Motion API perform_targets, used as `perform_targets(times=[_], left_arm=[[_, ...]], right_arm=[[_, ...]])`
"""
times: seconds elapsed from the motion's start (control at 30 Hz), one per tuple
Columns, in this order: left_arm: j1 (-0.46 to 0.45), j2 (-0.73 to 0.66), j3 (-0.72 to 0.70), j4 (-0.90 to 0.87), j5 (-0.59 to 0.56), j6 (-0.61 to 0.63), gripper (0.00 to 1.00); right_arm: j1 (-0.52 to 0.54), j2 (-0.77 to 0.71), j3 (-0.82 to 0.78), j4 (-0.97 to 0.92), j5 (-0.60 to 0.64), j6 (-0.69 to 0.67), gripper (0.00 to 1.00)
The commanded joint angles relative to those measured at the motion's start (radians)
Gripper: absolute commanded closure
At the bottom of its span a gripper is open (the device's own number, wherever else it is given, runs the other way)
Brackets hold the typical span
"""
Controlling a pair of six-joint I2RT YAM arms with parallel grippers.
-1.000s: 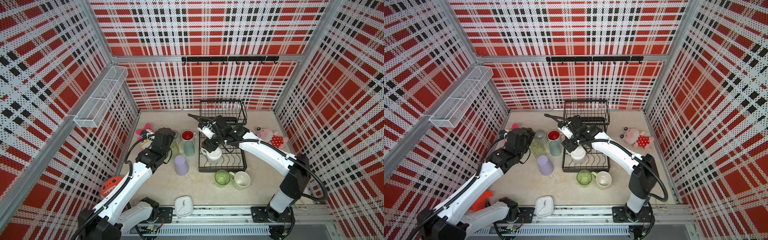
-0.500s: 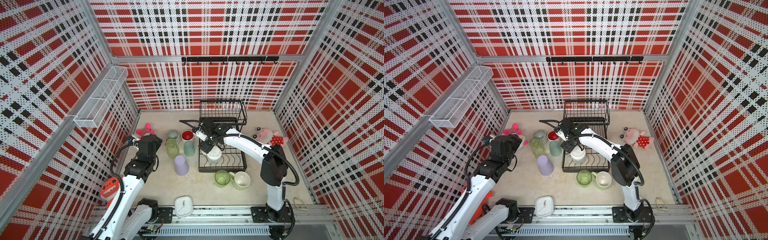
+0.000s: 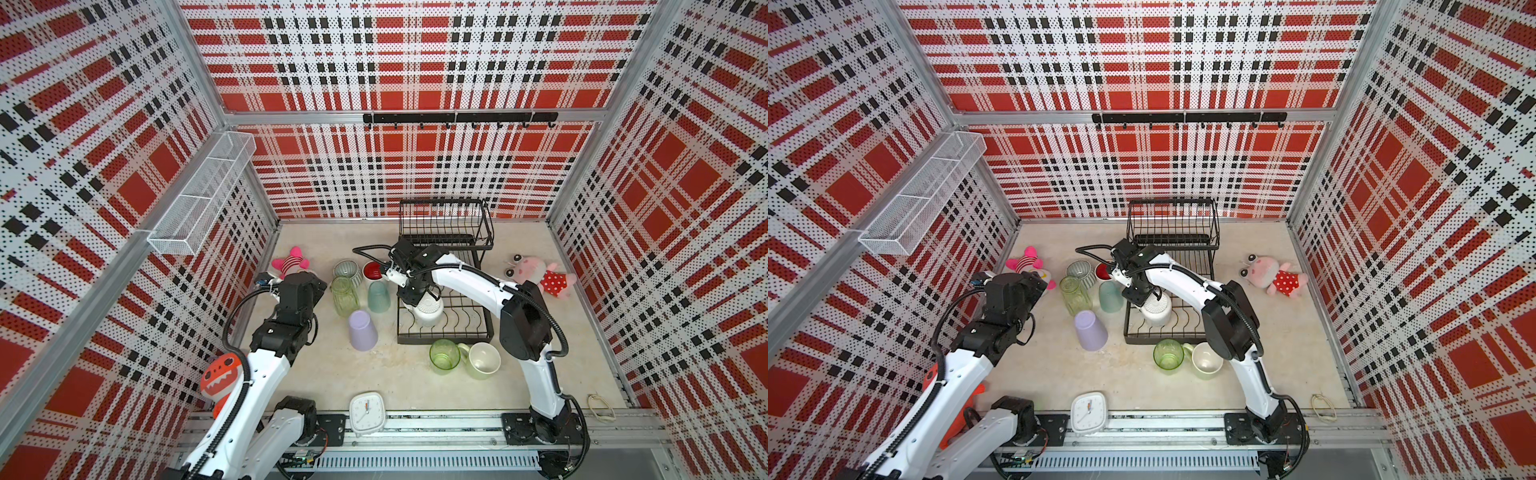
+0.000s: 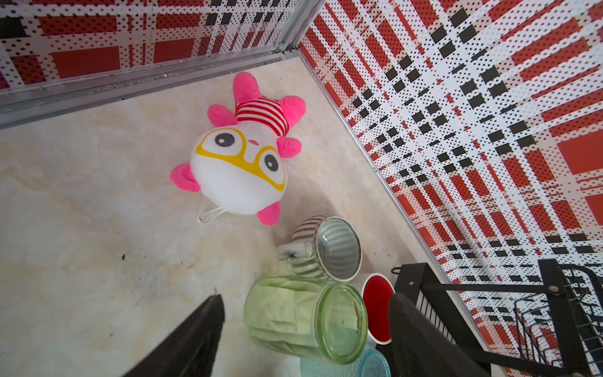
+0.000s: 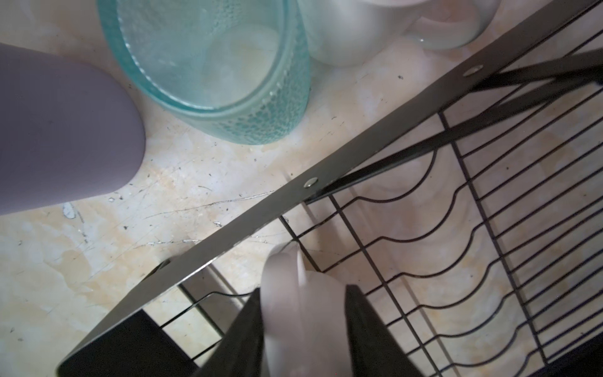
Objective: Load cups into a dish rack
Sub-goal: Move the cup to the dish rack.
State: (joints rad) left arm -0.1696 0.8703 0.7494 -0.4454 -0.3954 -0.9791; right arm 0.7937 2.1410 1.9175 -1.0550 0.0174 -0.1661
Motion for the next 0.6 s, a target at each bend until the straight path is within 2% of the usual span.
perform_targets(times=[0.0,0.1,0.43,0.57], left_arm=[[0.013,-0.005,-0.015,0.004,0.009,0.017,0.18],[0.014,-0.004,-0.018,0.005,0.012,0.017,0.17],[0.023,-0.015,-0.022,0.004,0.010,0.020,0.18],[0.025,-0.016,-0.030,0.005,0.012,0.017,0.17]], right_arm=[[-0.001,0.027,0.039,-0.065,-0.019,-0.006,0.66],[-0.001,0.029,0.044,-0.079,-0.024,-0.004,0.74],[0.003,0.019,0.063,-0.102,-0.066,0.015,0.89],[0.018,0.004,0.060,-0.113,-0.081,0.031,0.91]])
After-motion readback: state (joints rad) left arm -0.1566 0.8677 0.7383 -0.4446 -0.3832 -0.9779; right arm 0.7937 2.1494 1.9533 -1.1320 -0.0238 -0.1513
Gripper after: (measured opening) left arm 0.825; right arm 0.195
